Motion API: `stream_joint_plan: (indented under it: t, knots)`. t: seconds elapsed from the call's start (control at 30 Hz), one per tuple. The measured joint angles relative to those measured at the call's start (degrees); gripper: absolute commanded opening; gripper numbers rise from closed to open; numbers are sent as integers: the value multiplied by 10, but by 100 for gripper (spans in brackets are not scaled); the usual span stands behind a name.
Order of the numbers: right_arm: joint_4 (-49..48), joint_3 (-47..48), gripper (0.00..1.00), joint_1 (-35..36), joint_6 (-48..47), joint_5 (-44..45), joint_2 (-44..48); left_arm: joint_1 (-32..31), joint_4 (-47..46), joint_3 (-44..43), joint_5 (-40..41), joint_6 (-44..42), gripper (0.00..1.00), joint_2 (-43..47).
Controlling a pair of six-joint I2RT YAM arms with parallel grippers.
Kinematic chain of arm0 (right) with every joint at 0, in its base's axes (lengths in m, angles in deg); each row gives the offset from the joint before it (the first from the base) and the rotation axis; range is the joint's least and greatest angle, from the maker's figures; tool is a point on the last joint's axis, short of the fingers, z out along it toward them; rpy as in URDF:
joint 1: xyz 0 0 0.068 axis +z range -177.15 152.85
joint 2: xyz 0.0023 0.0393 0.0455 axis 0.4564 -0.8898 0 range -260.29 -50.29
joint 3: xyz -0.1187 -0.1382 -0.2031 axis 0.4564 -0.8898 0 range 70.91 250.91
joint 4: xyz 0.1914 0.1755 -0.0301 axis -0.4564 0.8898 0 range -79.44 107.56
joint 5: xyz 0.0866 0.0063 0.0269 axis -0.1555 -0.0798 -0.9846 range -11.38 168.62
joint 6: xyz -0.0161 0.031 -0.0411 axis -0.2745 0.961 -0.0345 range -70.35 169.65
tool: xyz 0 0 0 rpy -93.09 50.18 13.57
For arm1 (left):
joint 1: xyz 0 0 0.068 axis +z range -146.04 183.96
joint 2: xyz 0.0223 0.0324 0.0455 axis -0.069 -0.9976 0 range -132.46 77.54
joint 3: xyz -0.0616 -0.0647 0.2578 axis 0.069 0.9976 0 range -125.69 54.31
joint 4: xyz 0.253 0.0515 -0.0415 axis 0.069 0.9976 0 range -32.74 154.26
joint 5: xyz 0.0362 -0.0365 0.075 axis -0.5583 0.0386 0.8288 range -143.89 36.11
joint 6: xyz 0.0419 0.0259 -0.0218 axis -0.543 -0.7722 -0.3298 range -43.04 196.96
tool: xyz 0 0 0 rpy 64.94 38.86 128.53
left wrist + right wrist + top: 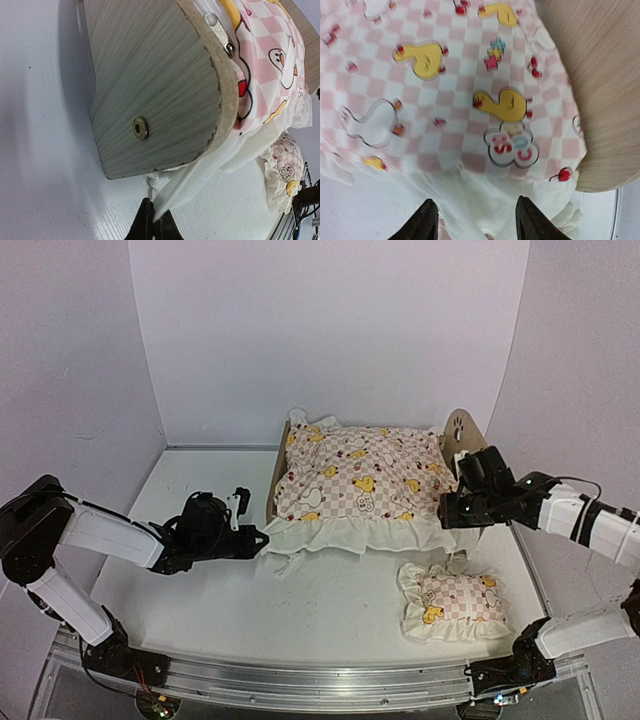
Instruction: Set up the pet bed
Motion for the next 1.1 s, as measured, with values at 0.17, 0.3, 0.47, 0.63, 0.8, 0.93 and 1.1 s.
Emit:
stream_joint_plan:
  t: [0.17, 0.3, 0.47, 0.63, 0.8, 0.93, 1.1]
  knots:
    - [49, 165, 53, -11, -61, -16, -52, 0, -1, 4, -2, -4, 0, -2]
    - [56, 335, 44, -26, -93, -45, -186, 0, -1, 4, -3, -7, 0, -9]
    - [61, 469, 40, -41, -111, -126, -344, 0, -1, 4, -2, -9, 0, -10]
    - [52, 536, 42, -55, -115, -177, -451, 0, -1, 4, -4, -9, 0, -10]
    - [68, 496, 52, -71, -123, -99, -474, 0, -1, 4, -4, -9, 1, -10]
    - [112, 442, 74, -73, -122, -27, -429, 0, 2, 4, -5, -18, 36, -9]
    - [219, 402, 98, -13, -90, 21, -252, 2, 16, 21, -16, -23, 56, 14]
